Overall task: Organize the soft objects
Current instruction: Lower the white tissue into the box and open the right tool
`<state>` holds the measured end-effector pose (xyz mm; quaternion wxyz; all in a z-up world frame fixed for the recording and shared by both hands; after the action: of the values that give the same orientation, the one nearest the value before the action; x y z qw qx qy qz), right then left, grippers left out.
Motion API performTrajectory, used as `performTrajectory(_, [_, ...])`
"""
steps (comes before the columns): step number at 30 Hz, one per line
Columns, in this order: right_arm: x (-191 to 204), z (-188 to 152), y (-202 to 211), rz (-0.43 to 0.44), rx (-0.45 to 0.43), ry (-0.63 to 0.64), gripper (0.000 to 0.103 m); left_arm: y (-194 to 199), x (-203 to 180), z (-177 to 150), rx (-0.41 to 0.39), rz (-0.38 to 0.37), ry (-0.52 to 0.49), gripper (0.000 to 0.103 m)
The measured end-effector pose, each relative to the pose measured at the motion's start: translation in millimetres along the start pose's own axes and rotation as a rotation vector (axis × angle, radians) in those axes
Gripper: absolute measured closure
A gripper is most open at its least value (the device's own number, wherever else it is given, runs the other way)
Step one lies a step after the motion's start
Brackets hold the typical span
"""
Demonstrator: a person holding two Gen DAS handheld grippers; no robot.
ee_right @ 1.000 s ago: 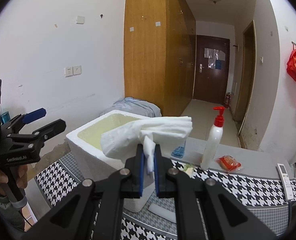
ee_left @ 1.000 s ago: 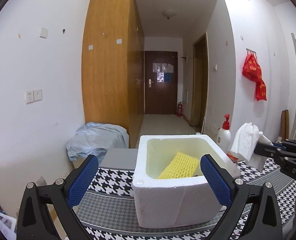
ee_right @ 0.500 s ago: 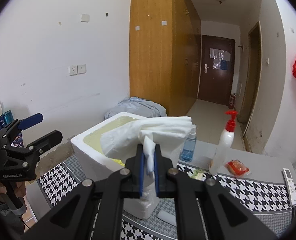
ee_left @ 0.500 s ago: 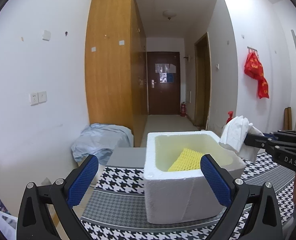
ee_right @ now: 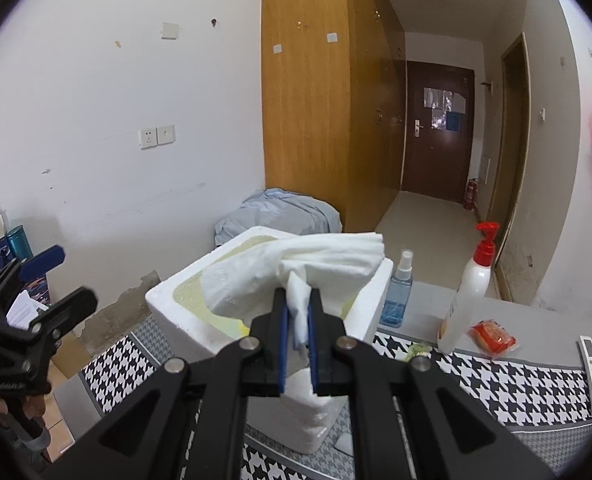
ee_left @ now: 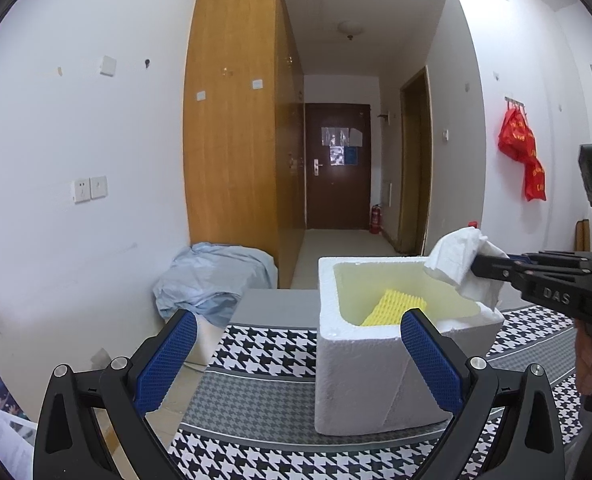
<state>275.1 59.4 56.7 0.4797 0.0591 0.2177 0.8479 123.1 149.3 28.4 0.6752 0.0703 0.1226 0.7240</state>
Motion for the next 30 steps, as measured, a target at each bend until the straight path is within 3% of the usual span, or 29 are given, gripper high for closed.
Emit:
performTrajectory(23, [12.7, 5.6, -30.6, 0.024, 0.064, 0.008, 0.09, -0.8, 7.0, -6.7, 0.013, 0.03, 0.027, 0.001])
performTrajectory(25, [12.3, 4.6, -34.3, 0.019, 0.072, 0.004, 0.075, -1.2, 6.3, -6.8, 0.014, 0.025, 0.029, 0.001])
performTrajectory(27, [11.3, 3.1, -36.7, 0.022, 0.08, 0.001, 0.034, -2.8, 7.0, -7.6, 0.018, 0.025, 0.03, 0.001])
performTrajectory(30, [13.9, 0.7, -34.5, 0.054, 0.076, -0.001, 0.03, -4.9, 5.8, -7.3, 0.023, 0.021, 0.031, 0.001])
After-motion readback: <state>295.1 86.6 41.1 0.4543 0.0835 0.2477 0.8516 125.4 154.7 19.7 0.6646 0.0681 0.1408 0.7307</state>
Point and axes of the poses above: each gripper's, at about its wrist camera, not at the fingertips, and y roughly against the way its jaws point, x to its left, z to its top, the point moved 4 cm from there along -y, roughly the way its jaws point, and after that the axes turned 15 degrees about -z, right-handed, at the moved point
